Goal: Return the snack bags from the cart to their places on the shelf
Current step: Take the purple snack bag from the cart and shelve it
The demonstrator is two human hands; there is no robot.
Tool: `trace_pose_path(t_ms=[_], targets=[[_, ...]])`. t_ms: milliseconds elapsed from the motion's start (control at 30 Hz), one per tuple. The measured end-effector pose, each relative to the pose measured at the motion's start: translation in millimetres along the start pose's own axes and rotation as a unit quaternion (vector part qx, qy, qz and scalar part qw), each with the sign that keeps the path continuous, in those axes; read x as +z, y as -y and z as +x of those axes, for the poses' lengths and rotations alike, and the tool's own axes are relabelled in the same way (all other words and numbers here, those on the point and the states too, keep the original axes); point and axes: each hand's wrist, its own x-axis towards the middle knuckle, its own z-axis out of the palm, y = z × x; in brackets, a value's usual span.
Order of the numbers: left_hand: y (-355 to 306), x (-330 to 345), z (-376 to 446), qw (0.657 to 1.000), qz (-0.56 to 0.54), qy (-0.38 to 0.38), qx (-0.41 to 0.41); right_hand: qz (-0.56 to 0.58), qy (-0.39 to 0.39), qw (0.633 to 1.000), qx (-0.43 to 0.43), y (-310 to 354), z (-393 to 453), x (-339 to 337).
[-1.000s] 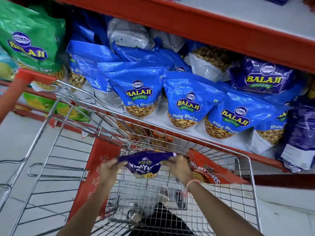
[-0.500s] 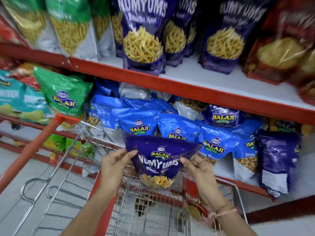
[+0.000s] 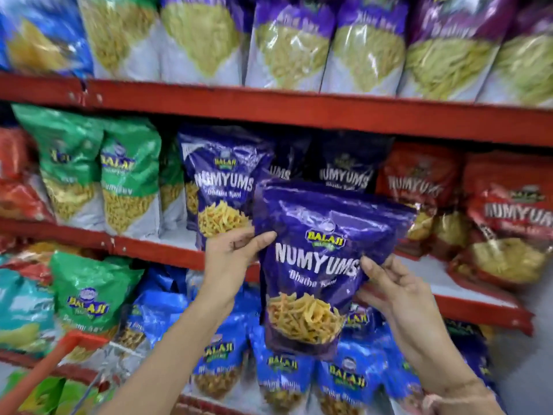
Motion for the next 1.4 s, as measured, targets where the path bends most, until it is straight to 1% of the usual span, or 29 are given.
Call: trace_pose_path(t_ms=[67, 167, 333, 467, 667, 767, 833, 900, 1000, 1033, 1100, 1167, 1200, 1267, 1400], targets=[[-17.3, 16.7, 24.6, 1.000, -0.014, 0.009, 0.018, 0.001, -0.009, 1.000, -0.030, 23.1, 20.5, 0.9], [-34.5, 38.2, 56.9, 0.999, -0.041, 0.000, 0.028, 0.006, -0.018, 0.998, -0.066, 48.0, 50.7, 1.4], [-36.9, 60.4, 101.1, 0.998, -0.053, -0.007, 0.029, 0.019, -0.018, 0.996, -0.087, 59.7, 99.9, -2.2], [-11.0, 67.5, 119.9, 0.999, -0.045, -0.027, -0.003, 0.023, -0.042, 0.997, -0.063, 33.9, 134.5, -9.9], [25.9, 75.0, 155.2, 0.991, -0.082, -0.086, -0.065, 0.047, -0.089, 0.994, -0.028, -10.2, 180.0, -16.5], [36.3, 76.8, 169.3, 0.989, -0.076, -0.098, -0.077, 0.027, -0.088, 0.996, -0.024, -20.0, 190.5, -16.6], [45.1, 75.4, 171.5, 0.991, -0.058, -0.086, -0.085, 0.013, -0.086, 0.996, -0.024, -23.4, 191.9, -16.7], [57.5, 72.2, 168.9, 0.994, -0.039, -0.055, -0.087, -0.003, -0.092, 0.996, -0.021, -26.6, 192.4, -17.9], [78.0, 62.0, 149.1, 0.990, 0.021, 0.011, -0.136, -0.047, -0.115, 0.992, 0.003, -39.8, 184.1, -24.6], [84.3, 58.1, 141.1, 0.987, 0.032, 0.029, -0.153, -0.060, -0.113, 0.992, 0.013, -46.8, 177.3, -27.6], [103.0, 50.9, 129.3, 0.980, 0.070, 0.057, -0.177, -0.091, -0.086, 0.991, 0.044, -61.2, 159.6, -29.5], [114.2, 47.1, 120.4, 0.975, 0.107, 0.080, -0.180, -0.093, -0.053, 0.991, 0.075, -72.4, 145.5, -25.9], [116.0, 46.0, 117.3, 0.974, 0.120, 0.091, -0.169, -0.088, -0.037, 0.992, 0.080, -75.5, 140.8, -23.8], [111.5, 44.5, 112.3, 0.972, 0.147, 0.114, -0.146, -0.100, -0.015, 0.992, 0.071, -73.4, 132.0, -18.3], [98.4, 35.1, 94.8, 0.962, 0.203, 0.128, -0.130, -0.180, 0.012, 0.982, 0.052, -60.2, 111.4, -11.0]])
